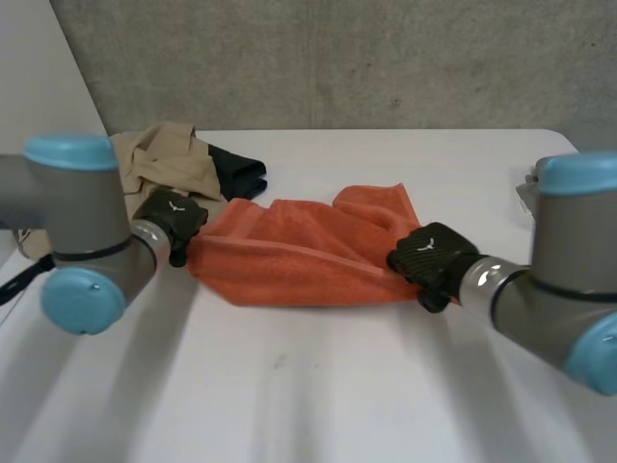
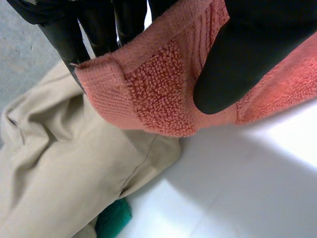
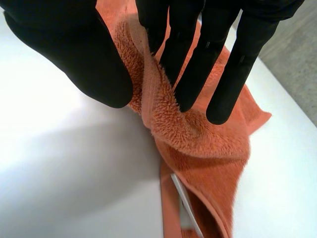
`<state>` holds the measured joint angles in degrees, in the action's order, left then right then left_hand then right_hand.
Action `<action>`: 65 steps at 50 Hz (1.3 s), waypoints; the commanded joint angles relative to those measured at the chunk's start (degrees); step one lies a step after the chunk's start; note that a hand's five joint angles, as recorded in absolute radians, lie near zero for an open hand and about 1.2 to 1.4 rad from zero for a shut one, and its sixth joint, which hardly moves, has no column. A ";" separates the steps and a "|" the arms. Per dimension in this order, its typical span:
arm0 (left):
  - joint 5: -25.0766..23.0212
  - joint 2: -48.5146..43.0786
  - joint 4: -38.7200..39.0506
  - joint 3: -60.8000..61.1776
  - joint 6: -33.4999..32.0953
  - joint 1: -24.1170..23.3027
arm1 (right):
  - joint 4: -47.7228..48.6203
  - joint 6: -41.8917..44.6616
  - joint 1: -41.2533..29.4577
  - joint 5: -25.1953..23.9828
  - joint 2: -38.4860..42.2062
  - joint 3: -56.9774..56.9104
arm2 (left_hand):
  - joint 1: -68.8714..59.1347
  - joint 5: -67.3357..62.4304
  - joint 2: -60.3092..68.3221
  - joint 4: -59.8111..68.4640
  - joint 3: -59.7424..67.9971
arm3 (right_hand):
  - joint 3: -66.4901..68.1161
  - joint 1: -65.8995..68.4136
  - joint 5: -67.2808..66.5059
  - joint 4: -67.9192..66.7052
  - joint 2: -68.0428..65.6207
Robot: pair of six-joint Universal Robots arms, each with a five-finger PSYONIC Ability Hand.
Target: Fold the laundry.
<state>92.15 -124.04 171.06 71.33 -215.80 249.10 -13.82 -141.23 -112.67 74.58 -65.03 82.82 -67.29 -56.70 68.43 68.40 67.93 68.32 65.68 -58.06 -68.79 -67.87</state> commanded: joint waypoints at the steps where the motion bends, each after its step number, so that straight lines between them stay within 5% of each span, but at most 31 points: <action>1: -2.15 17.84 -15.92 4.69 0.90 0.42 | -22.90 10.96 5.34 -1.45 -12.12 -3.79 | -12.71 -13.30 11.57 11.60 12.07 | 11.68 14.32 -11.94 -11.21 -12.13; 11: -10.76 37.90 -14.80 1.88 16.01 4.20 | -25.91 5.44 9.22 -1.63 -23.12 -11.27 | -12.71 -13.30 11.57 11.60 12.07 | 11.68 14.32 -11.94 -11.21 -12.13; 16: -10.42 29.68 -11.55 1.18 20.50 3.86 | -25.74 0.96 10.18 -3.91 -19.72 -12.76 | -12.71 -13.30 11.57 11.60 12.07 | 11.68 14.32 -11.94 -11.21 -12.13; 22: -4.79 14.72 -8.04 -4.96 17.00 0.95 | -23.28 -1.15 9.05 -4.18 -8.37 -16.89 | -12.71 -13.30 11.57 11.60 12.07 | 11.68 14.32 -11.94 -11.21 -12.13; 30: -3.38 2.84 10.93 -26.66 15.76 -0.10 | -6.51 -6.33 7.72 2.14 3.85 -32.53 | -12.71 -13.30 11.57 11.60 12.07 | 11.68 14.32 -11.94 -11.21 -12.13; 38: -0.13 4.06 30.28 -38.90 22.52 -1.51 | 24.16 -18.54 7.99 3.56 -0.97 -36.68 | -12.71 -13.30 11.57 11.60 12.07 | 11.68 14.32 -11.94 -11.21 -12.13; 41: 1.01 4.77 30.47 -37.94 22.53 -1.86 | 29.98 -22.24 8.86 2.85 -3.34 -35.71 | -12.71 -13.30 11.57 11.60 12.07 | 11.68 14.32 -11.94 -11.21 -12.13; 51: 1.54 7.93 27.48 -18.97 23.49 2.09 | 15.24 -21.46 10.27 -7.77 -3.35 -32.02 | -12.71 -13.30 11.57 11.60 12.07 | 11.68 14.32 -11.94 -11.21 -12.13; 59: -3.98 7.50 27.74 2.81 23.50 4.64 | 7.75 -10.94 10.10 -16.56 0.86 -15.88 | -12.71 -13.30 11.57 11.60 12.07 | 11.68 14.32 -11.94 -11.21 -12.13; 65: -6.98 5.83 28.80 10.48 22.44 5.52 | 8.46 -2.22 8.43 -16.66 7.28 -9.35 | -12.71 -13.30 11.57 11.60 12.07 | 11.68 14.32 -11.94 -11.21 -12.13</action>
<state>88.52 -116.59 198.81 73.74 -192.32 253.87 -6.12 -152.33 -102.63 58.49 -63.85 65.94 -67.28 -56.70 68.68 68.46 68.23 68.40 65.68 -59.09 -68.80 -67.87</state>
